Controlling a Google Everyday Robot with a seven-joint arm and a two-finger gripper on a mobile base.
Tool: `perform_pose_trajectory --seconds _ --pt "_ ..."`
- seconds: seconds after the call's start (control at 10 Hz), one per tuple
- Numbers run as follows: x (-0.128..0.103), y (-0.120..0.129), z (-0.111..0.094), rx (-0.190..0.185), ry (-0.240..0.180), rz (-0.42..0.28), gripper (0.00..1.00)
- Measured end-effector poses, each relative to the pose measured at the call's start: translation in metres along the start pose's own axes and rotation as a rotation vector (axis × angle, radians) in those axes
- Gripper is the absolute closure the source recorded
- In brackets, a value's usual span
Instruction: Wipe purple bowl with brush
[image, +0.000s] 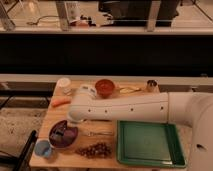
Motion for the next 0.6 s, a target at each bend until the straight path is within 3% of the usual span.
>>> perform_pose_trajectory --seconds 0.4,0.6 --pt "0.014 0.021 -0.008 -0.031 0.018 0.029 1.00" --pt "0.024 0.026 -0.008 -0.050 0.048 0.063 1.00"
